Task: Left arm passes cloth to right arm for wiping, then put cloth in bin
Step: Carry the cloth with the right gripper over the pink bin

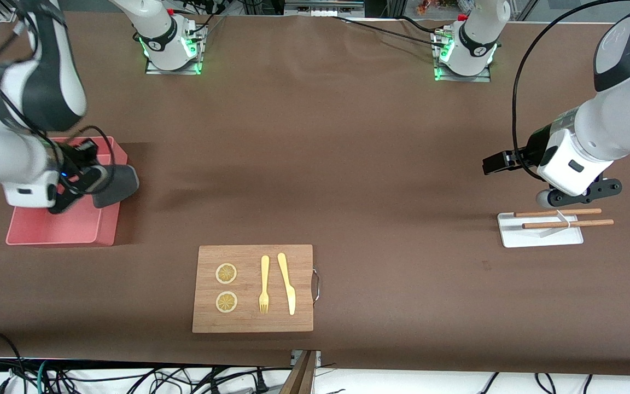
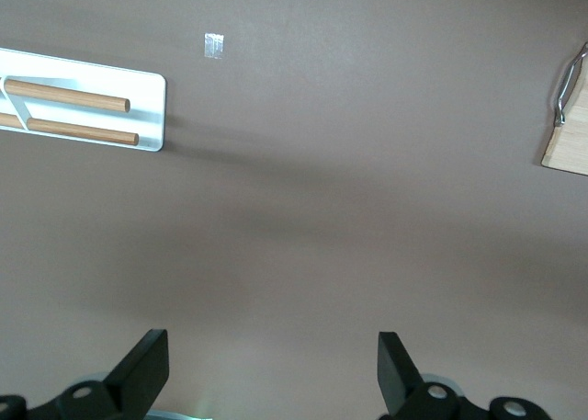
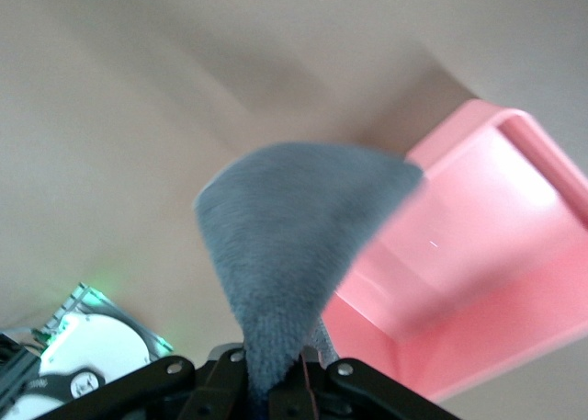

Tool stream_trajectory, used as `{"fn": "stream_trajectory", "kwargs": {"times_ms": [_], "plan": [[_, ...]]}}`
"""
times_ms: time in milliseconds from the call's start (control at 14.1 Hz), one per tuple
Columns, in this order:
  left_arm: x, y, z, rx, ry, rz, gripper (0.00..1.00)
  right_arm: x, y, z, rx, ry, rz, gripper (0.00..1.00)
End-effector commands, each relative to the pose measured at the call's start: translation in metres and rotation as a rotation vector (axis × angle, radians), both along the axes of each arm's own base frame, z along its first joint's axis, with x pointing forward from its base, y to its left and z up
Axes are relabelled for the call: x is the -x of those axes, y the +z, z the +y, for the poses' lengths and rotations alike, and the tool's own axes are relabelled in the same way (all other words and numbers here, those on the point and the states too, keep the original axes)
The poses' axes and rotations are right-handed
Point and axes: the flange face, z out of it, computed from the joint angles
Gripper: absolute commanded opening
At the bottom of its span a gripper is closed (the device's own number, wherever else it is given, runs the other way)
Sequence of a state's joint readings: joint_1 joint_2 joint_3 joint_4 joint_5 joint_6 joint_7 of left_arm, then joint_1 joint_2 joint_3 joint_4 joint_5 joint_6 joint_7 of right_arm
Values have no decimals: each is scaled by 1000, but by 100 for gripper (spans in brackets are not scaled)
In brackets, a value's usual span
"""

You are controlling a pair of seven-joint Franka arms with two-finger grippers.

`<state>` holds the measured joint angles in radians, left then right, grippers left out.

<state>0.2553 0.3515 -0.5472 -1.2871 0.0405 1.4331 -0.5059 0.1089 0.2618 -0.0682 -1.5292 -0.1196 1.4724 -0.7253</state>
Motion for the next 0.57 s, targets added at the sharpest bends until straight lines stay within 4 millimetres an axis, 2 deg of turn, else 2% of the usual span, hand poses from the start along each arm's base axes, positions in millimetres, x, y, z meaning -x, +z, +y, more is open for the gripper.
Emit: {"fn": "stream_trajectory", "kwargs": {"times_ms": [0,214,285,356,498], "plan": [[3,3,3,-27,-23,-4,100,15,39,-42,11,20,-28,0],[3,3,3,-27,-23,-4,100,26,22,-102,50,5,1,0],[3,3,3,-27,-23,-4,100,25,9,-112,59,2,-2,0],[3,3,3,-27,-23,-4,100,24,-9,-125,68,-5,-4,0],[2,3,5,-24,-54,-9,100,21,-70,-146,63,-16,2,0]]}}
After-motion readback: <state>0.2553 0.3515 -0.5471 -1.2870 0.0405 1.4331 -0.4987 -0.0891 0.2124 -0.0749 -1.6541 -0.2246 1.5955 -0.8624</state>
